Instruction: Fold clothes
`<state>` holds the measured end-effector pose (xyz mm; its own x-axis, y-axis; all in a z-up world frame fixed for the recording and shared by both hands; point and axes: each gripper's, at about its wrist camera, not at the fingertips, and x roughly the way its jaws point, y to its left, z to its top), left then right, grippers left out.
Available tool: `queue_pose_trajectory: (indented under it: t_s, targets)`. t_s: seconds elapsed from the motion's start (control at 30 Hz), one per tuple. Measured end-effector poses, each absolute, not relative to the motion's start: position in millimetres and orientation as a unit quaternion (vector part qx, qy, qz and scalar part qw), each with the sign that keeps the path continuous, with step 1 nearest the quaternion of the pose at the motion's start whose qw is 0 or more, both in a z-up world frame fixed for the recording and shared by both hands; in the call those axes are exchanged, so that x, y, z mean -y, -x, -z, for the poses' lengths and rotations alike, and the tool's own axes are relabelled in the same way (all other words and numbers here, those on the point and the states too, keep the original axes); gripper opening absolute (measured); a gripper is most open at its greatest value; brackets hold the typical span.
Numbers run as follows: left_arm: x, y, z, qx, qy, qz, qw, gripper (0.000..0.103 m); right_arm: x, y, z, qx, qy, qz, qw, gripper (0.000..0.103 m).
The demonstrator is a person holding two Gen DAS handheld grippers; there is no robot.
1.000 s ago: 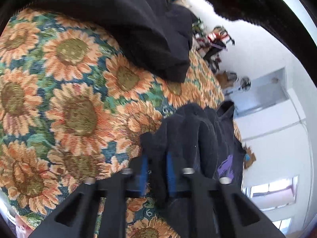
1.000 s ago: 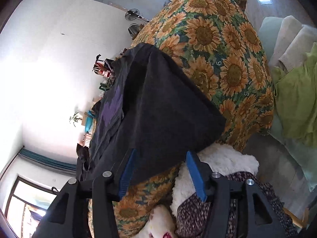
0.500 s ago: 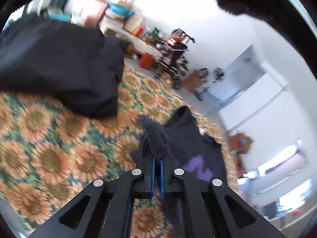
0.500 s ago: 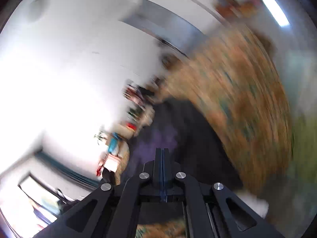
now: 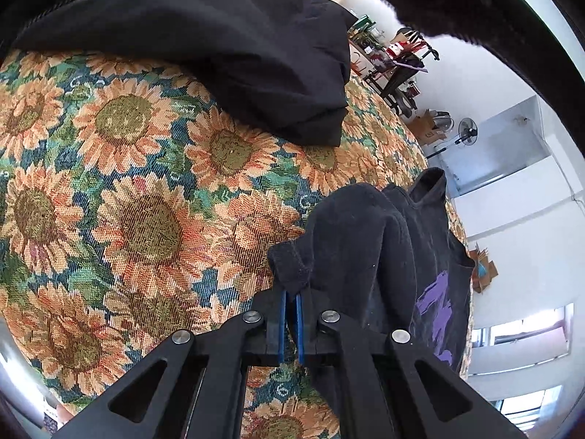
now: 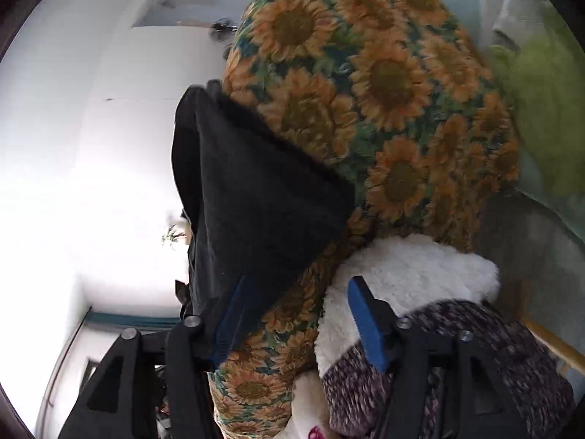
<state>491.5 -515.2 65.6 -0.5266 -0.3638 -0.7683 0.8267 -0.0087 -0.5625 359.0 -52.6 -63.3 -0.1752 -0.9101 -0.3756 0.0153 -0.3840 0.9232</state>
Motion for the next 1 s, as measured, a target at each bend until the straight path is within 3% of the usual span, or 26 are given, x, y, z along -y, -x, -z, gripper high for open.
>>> queue_pose_trajectory:
  t_s: [0.13, 0.37, 0.63, 0.7, 0.73, 0.77, 0.83, 1.0]
  targets:
    - [513, -491, -64, -0.554, -0.212, 0.671, 0.444, 0.004, 57, -355, 77, 0.438, -0.513, 0.635, 0.376, 0.074]
    - [516, -495, -59, -0.559, -0.212, 0.666, 0.446, 0.004, 51, -343, 104, 0.498, -0.482, 0.616, 0.374, 0.074]
    - [514, -493, -57, -0.558, -0.208, 0.662, 0.455, 0.004, 50, -331, 104, 0.502, -0.468, 0.612, 0.393, 0.065]
    - [513, -493, -58, -0.559, -0.206, 0.660, 0.457, 0.004, 53, -331, 102, 0.499, -0.475, 0.608, 0.395, 0.058]
    - [512, -493, -58, -0.558, -0.207, 0.660, 0.459, 0.004, 54, -331, 99, 0.493, -0.479, 0.610, 0.395, 0.046]
    - [513, -493, -58, -0.560, -0.207, 0.659, 0.458, 0.004, 53, -333, 94, 0.478, -0.482, 0.620, 0.393, 0.027]
    - [514, -493, -58, -0.565, -0.208, 0.655, 0.456, 0.004, 53, -336, 83, 0.448, -0.491, 0.639, 0.386, 0.010]
    - [523, -471, -134, -0.546, -0.132, 0.735, 0.378, 0.004, 49, -319, -10, 0.437, -0.435, 0.656, 0.436, 0.005]
